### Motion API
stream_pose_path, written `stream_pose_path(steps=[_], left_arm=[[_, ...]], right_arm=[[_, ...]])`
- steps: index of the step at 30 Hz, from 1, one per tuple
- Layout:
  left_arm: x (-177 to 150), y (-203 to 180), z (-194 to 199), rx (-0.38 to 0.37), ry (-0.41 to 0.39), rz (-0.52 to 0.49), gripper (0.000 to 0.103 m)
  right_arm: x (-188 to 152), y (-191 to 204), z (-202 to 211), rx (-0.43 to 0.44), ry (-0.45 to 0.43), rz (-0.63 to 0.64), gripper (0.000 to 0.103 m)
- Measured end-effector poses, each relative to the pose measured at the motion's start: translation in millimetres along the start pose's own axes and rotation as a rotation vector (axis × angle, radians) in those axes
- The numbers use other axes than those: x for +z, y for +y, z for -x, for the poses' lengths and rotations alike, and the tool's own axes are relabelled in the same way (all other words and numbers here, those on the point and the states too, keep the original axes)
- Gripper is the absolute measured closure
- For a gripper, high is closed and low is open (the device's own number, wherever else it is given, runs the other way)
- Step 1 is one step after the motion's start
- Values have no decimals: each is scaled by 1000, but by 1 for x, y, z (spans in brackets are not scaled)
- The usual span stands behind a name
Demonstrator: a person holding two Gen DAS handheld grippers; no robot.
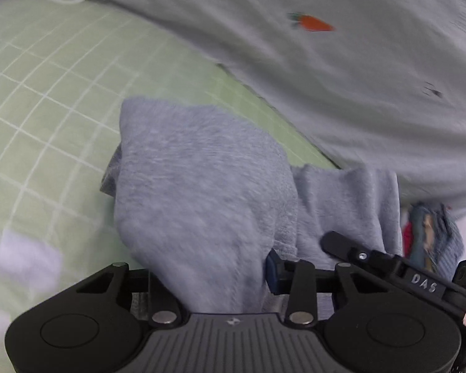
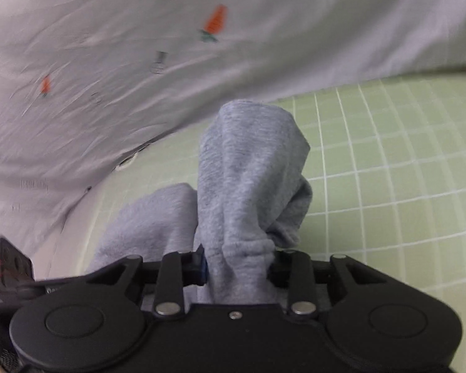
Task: Fold clothes
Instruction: 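Carry the folded hoodie with both grippers onto the clothes stack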
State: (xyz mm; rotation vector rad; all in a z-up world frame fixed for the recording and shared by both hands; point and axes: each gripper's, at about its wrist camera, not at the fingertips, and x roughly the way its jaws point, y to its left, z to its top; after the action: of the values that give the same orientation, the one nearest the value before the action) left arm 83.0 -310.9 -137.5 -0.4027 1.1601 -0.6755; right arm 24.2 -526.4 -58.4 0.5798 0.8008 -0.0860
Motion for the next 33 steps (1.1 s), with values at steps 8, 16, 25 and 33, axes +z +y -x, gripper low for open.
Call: stream_pose_path(steps=[8, 16, 25, 33], left_arm=[[-66, -46, 41, -15, -52, -50, 62], [-128, -69, 54, -50, -45, -47, 62], [-135, -81, 47, -118, 19, -115, 63], [-132, -123, 21, -225, 90, -206, 63]], right_arm=[[-41, 0, 89, -17, -71, 17, 70], [-81, -21, 144, -30, -79, 16, 70], [-104, -33, 180, -103, -124, -82, 71], [-102, -49, 220, -210, -172, -132, 71]])
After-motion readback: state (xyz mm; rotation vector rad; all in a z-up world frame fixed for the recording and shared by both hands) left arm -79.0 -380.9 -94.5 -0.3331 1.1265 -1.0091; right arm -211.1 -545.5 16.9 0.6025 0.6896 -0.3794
